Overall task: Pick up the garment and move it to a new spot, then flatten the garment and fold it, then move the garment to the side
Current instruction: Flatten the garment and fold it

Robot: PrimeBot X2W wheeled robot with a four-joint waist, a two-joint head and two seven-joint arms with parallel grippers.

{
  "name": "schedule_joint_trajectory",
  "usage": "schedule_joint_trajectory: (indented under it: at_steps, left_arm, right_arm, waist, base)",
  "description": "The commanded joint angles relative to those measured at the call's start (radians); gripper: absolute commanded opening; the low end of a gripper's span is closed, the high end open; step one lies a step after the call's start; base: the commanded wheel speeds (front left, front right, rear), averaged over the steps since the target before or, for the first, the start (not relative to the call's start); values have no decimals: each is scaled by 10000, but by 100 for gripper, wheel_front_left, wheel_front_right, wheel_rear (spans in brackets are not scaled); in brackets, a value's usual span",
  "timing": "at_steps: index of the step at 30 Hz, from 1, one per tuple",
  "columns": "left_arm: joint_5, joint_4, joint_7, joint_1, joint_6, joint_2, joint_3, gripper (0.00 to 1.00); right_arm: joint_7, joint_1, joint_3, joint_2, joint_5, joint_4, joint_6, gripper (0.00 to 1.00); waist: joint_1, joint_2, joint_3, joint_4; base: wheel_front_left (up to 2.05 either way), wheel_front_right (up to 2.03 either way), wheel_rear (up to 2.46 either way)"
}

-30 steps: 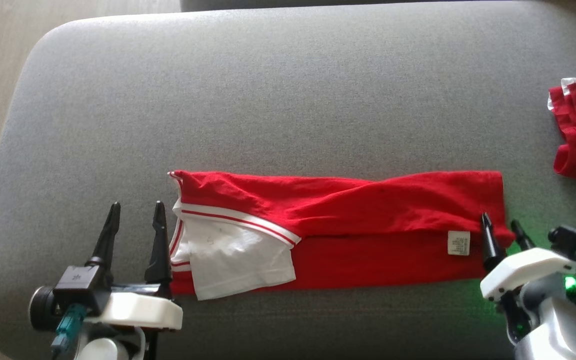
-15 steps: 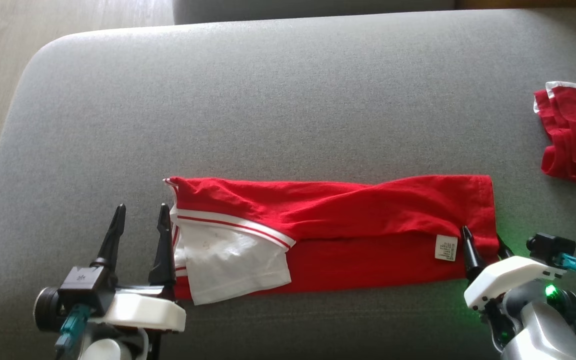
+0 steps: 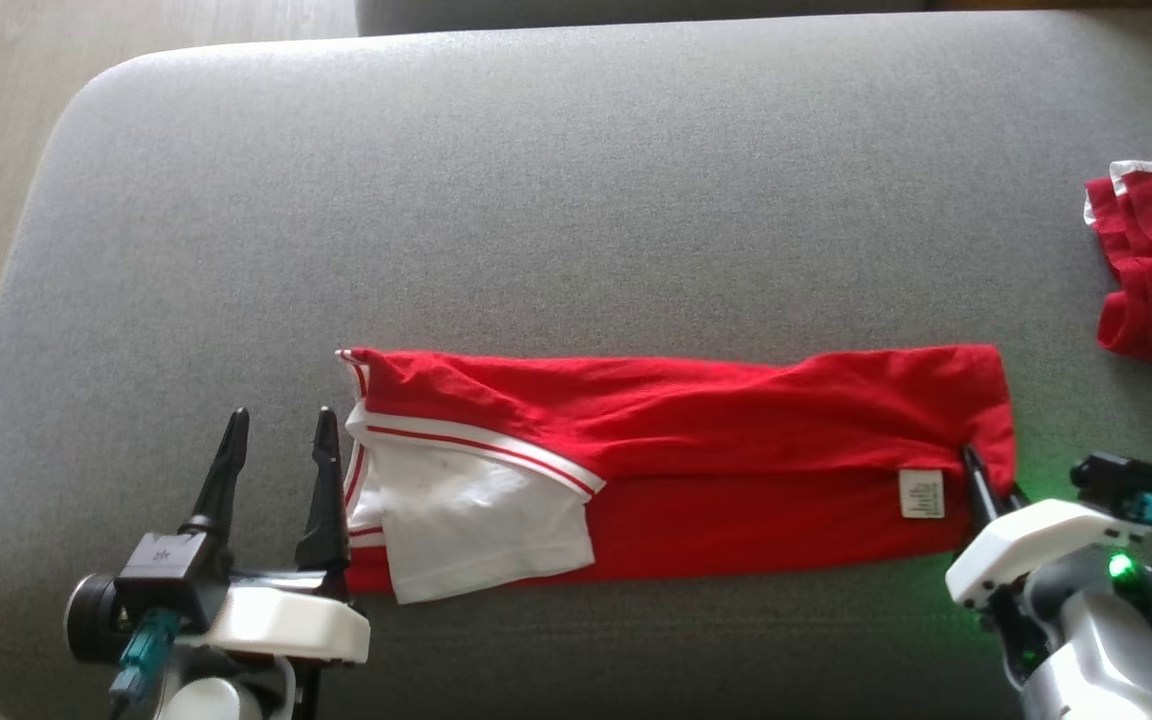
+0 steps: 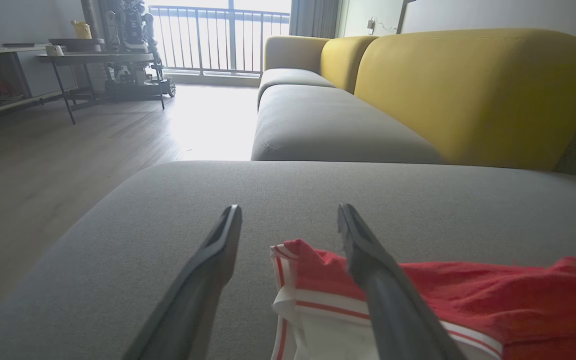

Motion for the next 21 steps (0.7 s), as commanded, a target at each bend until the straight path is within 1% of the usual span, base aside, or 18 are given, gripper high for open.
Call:
schedule_joint_trajectory:
  at_steps: [1, 5, 7, 10, 12, 15, 17, 21]
  left_arm:
    - [60, -297, -122, -452, -27, -47, 409, 100]
    - [62, -292, -122, -439, -28, -52, 413, 100]
    - [60, -284, -122, -428, -32, -54, 418, 100]
    - [43, -240, -122, -422, -46, -56, 414, 100]
    - [15, -205, -122, -422, -45, -58, 423, 100]
    - [-12, -159, -122, -419, -38, -59, 428, 100]
    - [-26, -122, -122, -397, -39, -60, 421, 100]
    - [-65, -65, -122, -328, -32, -62, 419, 100]
  right_arm:
    - [-136, -381, -46, -387, -140, -126, -19, 0]
    - [-171, -463, -594, -710, -513, -92, -19, 0]
    - [-187, -430, -1063, -1085, -1245, -61, -19, 0]
    - [-196, -524, -2025, -1165, -2038, -95, -19, 0]
    - [-200, -611, -2465, -1012, -2491, -197, -19, 0]
    - [-178, -724, -2694, -698, -2894, -275, -19, 0]
    - [-173, -779, -2695, -484, -3012, -309, -19, 0]
    - [-171, -897, -2381, -111, -2781, -348, -19, 0]
  waist:
    - [0, 0, -14, -14]
    - [0, 0, -55, -47]
    - [0, 0, -81, -63]
    - [0, 0, -138, -66]
    - [0, 0, -186, -68]
    - [0, 0, -265, -68]
    - [0, 0, -356, -66]
    - [0, 0, -575, -66]
  base:
    - [0, 0, 0]
    - [0, 0, 0]
    - [0, 0, 0]
    - [0, 0, 0]
    - [0, 0, 0]
    - [0, 0, 0]
    - [0, 0, 0]
    - [0, 0, 0]
